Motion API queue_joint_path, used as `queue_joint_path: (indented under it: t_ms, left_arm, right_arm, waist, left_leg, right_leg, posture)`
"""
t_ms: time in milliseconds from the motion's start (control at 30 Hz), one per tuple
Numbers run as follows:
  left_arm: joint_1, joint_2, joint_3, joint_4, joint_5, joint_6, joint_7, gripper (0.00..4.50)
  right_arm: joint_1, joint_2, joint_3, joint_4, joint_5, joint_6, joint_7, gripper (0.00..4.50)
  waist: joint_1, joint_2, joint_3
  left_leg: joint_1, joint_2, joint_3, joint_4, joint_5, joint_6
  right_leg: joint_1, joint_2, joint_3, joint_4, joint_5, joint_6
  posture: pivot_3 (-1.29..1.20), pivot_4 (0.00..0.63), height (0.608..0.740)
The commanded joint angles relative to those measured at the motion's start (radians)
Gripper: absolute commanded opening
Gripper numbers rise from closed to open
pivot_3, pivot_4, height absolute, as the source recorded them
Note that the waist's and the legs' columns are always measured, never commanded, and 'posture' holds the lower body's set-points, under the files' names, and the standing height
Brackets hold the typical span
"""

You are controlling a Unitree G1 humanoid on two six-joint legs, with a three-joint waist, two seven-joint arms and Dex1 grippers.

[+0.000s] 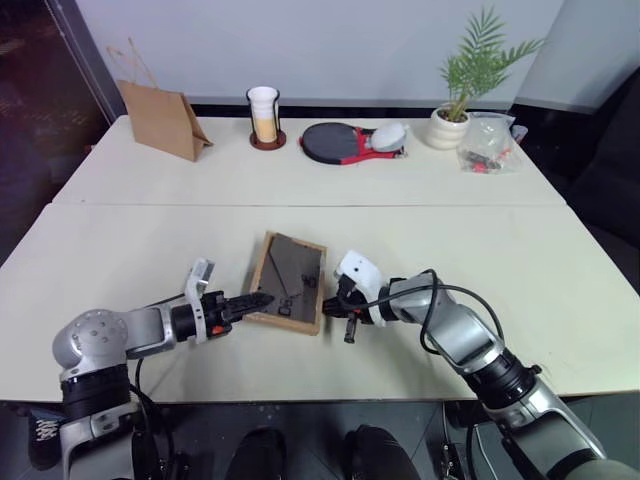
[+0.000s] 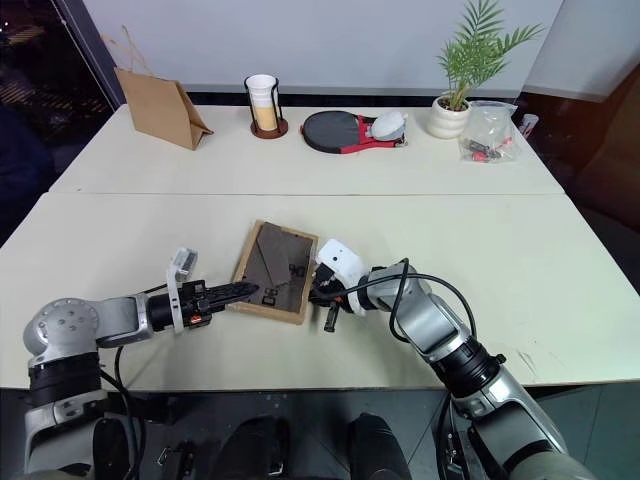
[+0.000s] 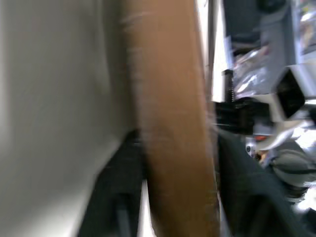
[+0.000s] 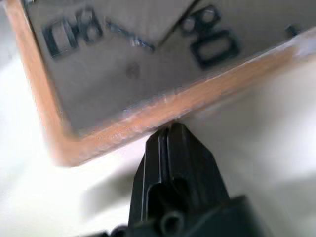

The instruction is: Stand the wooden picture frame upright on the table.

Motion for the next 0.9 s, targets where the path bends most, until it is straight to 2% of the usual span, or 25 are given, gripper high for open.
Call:
queue_joint_path:
  t_ms: [33, 167, 300, 467, 500, 533, 633, 700, 767, 800, 900]
  left_arm:
    - [-0.009, -0.027, 0.033, 0.007, -0.087, 0.022, 0.014, 1.04]
    - [-0.052, -0.067, 0.144, 0.032, -0.182, 0.022, 0.085, 1.04]
    - [-0.077, -0.102, 0.228, 0.030, -0.282, 0.022, 0.190, 1.04]
    - [-0.063, -0.165, 0.236, -0.026, -0.423, 0.005, 0.324, 1.04]
    - [-0.058, -0.175, 0.228, -0.036, -0.460, -0.009, 0.353, 1.04]
    - [-0.052, -0.182, 0.217, -0.045, -0.495, -0.026, 0.383, 1.04]
    - [-0.030, -0.188, 0.170, -0.078, -0.591, -0.095, 0.464, 1.04]
    - [-0.008, -0.182, 0.129, -0.095, -0.664, -0.148, 0.517, 1.04]
    - [0.015, -0.169, 0.084, -0.113, -0.731, -0.200, 0.559, 1.04]
    - [0.027, -0.159, 0.061, -0.123, -0.761, -0.224, 0.575, 1.04]
    - [0.066, -0.136, -0.010, -0.166, -0.844, -0.302, 0.618, 1.04]
  right_arm:
    - [-0.019, -0.010, -0.037, -0.082, 0.015, 0.018, -0.007, 0.00]
    - [-0.021, -0.104, -0.108, -0.182, 0.033, 0.080, 0.013, 0.00]
    - [-0.067, -0.175, -0.272, -0.232, 0.106, 0.146, 0.012, 0.00]
    - [-0.239, -0.119, -0.395, -0.194, 0.259, 0.259, 0.018, 0.00]
    - [-0.271, -0.097, -0.406, -0.180, 0.289, 0.275, 0.017, 0.52]
    - [-0.292, -0.082, -0.408, -0.167, 0.313, 0.281, 0.023, 0.75]
    - [-0.337, -0.039, -0.390, -0.132, 0.368, 0.289, 0.032, 2.22]
    - [-0.363, -0.006, -0.365, -0.092, 0.376, 0.288, 0.015, 3.42]
    - [-0.378, 0.009, -0.340, -0.055, 0.371, 0.276, 0.006, 4.27]
    - [-0.381, 0.012, -0.332, -0.043, 0.369, 0.270, 0.004, 4.39]
    - [-0.405, 0.046, -0.294, 0.045, 0.362, 0.257, -0.004, 4.39]
  waist:
    - [-0.001, 0.000, 0.000]
    - [0.003, 0.000, 0.000]
    - [0.001, -0.001, 0.001]
    - [-0.007, -0.001, 0.001]
    - [-0.008, -0.001, 0.001]
    - [-0.006, -0.001, 0.001]
    - [0.000, -0.001, 0.001]
    - [0.001, -0.001, 0.001]
    - [-0.001, -0.001, 0.001]
    - [0.000, -0.001, 0.001]
    - [-0.002, -0.001, 0.001]
  left_leg:
    - [0.000, 0.000, 0.000, 0.000, 0.000, 0.000]
    - [-0.006, -0.002, 0.000, 0.000, 0.000, 0.000]
    - [-0.007, -0.002, 0.000, 0.000, 0.000, 0.000]
    - [-0.006, -0.001, 0.000, -0.001, 0.000, 0.000]
    - [-0.006, -0.001, 0.000, -0.001, 0.000, 0.000]
    - [-0.006, -0.001, 0.000, -0.001, 0.000, 0.000]
    - [-0.006, -0.001, -0.001, -0.002, 0.000, 0.000]
    - [-0.006, -0.002, 0.000, -0.003, 0.000, 0.000]
    - [-0.006, -0.002, 0.000, -0.002, 0.000, 0.000]
    - [-0.007, -0.002, 0.001, -0.002, 0.000, 0.000]
    - [-0.007, -0.002, 0.000, -0.003, 0.000, 0.000]
  right_leg:
    - [0.000, -0.001, 0.000, 0.000, 0.000, 0.000]
    - [-0.005, -0.003, -0.001, 0.000, 0.000, 0.001]
    - [-0.006, -0.004, -0.002, -0.001, 0.000, 0.001]
    - [-0.006, -0.003, -0.001, -0.001, 0.000, 0.001]
    - [-0.007, -0.003, -0.001, -0.001, 0.000, 0.001]
    - [-0.007, -0.003, -0.001, -0.001, 0.000, 0.001]
    - [-0.007, -0.003, -0.001, -0.002, 0.000, 0.001]
    - [-0.006, -0.004, -0.001, -0.003, 0.000, 0.001]
    - [-0.006, -0.005, -0.001, -0.003, 0.000, 0.001]
    - [-0.007, -0.006, -0.001, -0.003, 0.000, 0.001]
    - [-0.007, -0.006, -0.001, -0.003, 0.000, 0.000]
  posture:
    - [0.00, 0.150, 0.740]
    - [0.00, 0.150, 0.740]
    - [0.00, 0.150, 0.740]
    - [0.00, 0.150, 0.740]
    - [0.00, 0.150, 0.740]
    - [0.00, 0.150, 0.740]
    - [0.00, 0.150, 0.740]
    - [0.00, 0.150, 0.740]
    - [0.00, 0.150, 0.740]
    - [0.00, 0.150, 0.740]
    - [0.00, 0.150, 0.740]
